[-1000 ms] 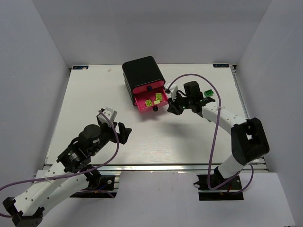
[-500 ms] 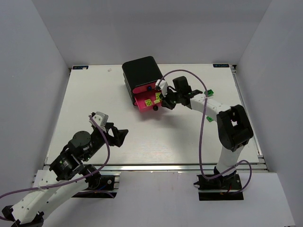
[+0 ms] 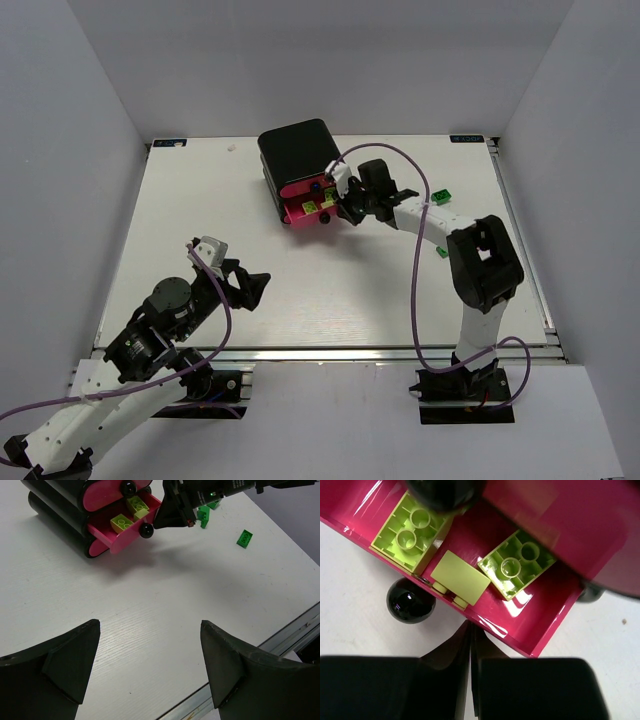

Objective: Sort the legos into containers by color

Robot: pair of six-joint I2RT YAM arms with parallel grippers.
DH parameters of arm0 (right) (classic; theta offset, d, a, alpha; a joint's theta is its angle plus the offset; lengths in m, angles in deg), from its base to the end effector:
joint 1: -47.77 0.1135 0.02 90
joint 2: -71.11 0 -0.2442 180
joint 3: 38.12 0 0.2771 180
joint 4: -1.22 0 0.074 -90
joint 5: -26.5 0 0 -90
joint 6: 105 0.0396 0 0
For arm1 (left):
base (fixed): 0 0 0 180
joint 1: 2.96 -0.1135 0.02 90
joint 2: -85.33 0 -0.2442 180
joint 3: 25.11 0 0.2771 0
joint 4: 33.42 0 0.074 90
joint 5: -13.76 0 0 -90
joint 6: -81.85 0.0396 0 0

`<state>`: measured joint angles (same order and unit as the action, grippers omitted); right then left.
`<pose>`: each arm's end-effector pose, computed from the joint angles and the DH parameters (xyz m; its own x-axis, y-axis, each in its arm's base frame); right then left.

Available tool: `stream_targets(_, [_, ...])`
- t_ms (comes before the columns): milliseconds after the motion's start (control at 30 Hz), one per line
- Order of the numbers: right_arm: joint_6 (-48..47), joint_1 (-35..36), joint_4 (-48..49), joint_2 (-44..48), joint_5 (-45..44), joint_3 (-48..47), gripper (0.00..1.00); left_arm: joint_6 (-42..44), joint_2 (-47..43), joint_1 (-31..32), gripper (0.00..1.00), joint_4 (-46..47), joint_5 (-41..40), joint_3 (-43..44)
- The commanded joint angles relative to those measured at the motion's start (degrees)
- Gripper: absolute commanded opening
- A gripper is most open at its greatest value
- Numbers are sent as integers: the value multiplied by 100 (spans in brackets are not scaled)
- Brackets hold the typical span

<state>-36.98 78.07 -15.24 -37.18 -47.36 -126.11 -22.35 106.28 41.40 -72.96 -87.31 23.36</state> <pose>0.3798 0.2347 0.1822 -0.2258 -0.5484 -0.8052 -0.8211 0.5519 -0.1456 0.1112 -0.0981 0.3053 -0.2797 -0.0632 -0.9580 0.4985 0.8432 -0.2012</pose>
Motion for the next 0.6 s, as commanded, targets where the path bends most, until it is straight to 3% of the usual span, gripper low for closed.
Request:
stream_targets(0, [194, 37, 641, -253, -190, -458, 8, 4, 41, -24, 91, -40, 17, -19])
stream_targets(233, [624, 11, 913, -667, -313, -898, 6, 22, -12, -24, 91, -22, 44, -46])
stream_targets(567, [1467, 20, 1581, -781, -981, -775, 0, 5, 85, -24, 91, -31, 26, -46])
